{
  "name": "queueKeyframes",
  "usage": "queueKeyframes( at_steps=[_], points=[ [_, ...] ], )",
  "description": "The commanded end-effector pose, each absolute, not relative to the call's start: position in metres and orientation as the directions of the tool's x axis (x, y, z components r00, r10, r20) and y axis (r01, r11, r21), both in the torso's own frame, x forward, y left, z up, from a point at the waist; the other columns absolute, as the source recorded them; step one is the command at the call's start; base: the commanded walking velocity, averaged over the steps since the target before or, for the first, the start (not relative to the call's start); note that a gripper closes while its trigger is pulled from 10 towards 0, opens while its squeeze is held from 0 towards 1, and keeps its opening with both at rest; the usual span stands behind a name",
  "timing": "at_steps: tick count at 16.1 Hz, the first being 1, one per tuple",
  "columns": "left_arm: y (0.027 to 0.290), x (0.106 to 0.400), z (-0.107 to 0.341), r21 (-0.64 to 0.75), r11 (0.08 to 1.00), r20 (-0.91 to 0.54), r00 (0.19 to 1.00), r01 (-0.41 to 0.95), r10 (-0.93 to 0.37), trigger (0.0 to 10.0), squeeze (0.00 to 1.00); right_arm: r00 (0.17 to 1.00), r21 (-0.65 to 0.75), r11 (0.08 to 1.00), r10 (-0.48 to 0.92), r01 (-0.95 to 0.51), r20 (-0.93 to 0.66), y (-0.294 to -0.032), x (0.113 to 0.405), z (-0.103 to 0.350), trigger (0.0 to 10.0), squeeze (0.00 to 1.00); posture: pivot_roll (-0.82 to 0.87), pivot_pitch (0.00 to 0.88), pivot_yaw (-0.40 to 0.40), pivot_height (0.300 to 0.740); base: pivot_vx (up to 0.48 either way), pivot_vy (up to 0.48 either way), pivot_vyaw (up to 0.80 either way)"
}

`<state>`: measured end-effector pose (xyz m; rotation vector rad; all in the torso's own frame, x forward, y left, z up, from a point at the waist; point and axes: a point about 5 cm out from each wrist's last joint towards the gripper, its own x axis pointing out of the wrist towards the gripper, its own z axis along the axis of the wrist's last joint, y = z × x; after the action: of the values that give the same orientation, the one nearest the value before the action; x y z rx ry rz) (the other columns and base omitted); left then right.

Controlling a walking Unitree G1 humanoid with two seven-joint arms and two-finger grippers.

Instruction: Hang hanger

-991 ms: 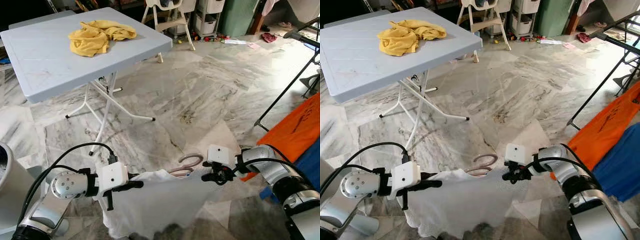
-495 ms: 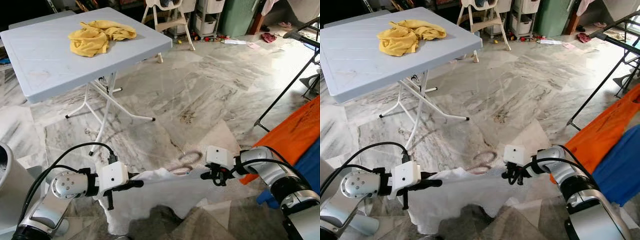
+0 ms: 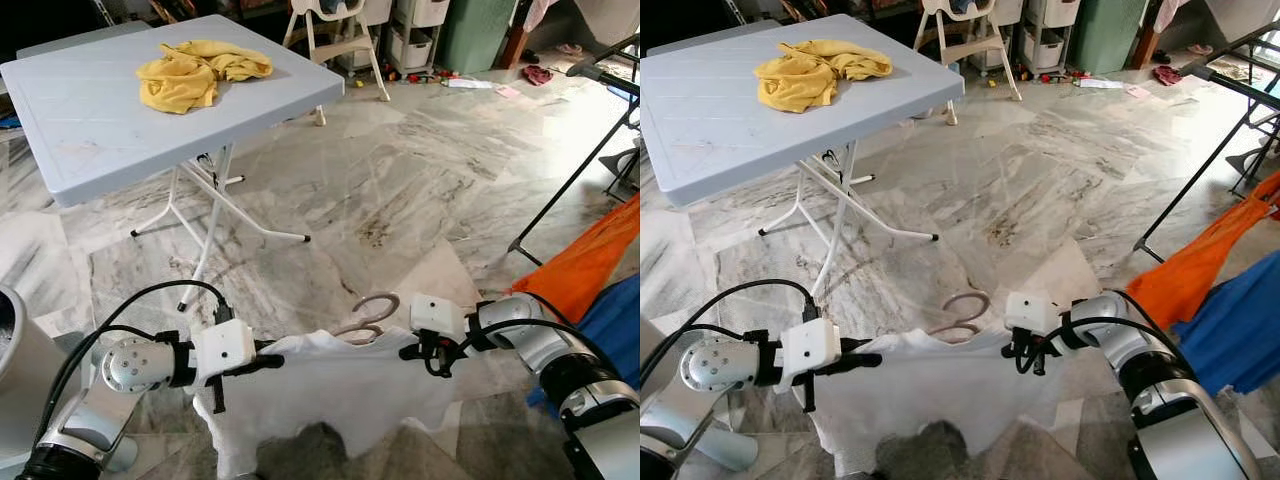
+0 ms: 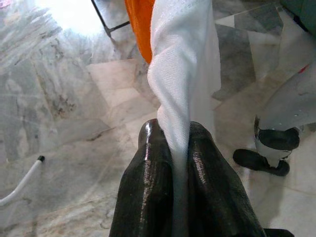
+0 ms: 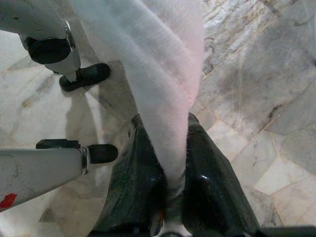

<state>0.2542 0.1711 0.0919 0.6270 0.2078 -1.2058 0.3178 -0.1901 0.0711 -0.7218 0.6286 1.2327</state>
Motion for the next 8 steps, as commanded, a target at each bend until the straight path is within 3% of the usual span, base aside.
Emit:
queueKeyframes(
  at_steps=[1,2,3,4,8],
  points=[
    [0.165,0.253,0.093,0.363,0.163,-0.465,0.33,0.917,-0.822,0.0,0.0,0.248,-0.155,0.2,0.638,-0.968,-0.729,-0.188,0.322,0.077,0.0,0.0,-0.06,0.082,0.007,0.74,0.0,0.0,0.0],
    [0.164,0.254,0.092,0.385,0.147,-0.468,0.33,0.911,-0.82,8.7,0.0,0.243,-0.151,0.196,0.642,-0.969,-0.727,-0.188,0.321,0.077,0.0,0.0,-0.06,0.082,0.007,0.74,0.0,0.0,0.0],
    [0.163,0.255,0.09,0.422,0.125,-0.467,0.333,0.898,-0.819,10.0,0.82,0.238,-0.148,0.191,0.648,-0.97,-0.724,-0.188,0.321,0.076,0.0,0.0,-0.06,0.081,0.008,0.74,0.0,0.0,0.0],
    [0.163,0.256,0.088,0.434,0.12,-0.47,0.338,0.893,-0.815,10.0,1.0,0.235,-0.146,0.189,0.652,-0.971,-0.721,-0.187,0.32,0.076,0.0,0.0,-0.06,0.081,0.009,0.74,0.0,0.0,0.0],
    [0.173,0.27,0.085,0.491,0.148,-0.475,0.407,0.858,-0.78,10.0,1.0,0.23,-0.143,0.184,0.67,-0.973,-0.705,-0.185,0.318,0.074,0.0,0.0,-0.06,0.076,0.017,0.74,0.0,0.0,0.0]
  ],
)
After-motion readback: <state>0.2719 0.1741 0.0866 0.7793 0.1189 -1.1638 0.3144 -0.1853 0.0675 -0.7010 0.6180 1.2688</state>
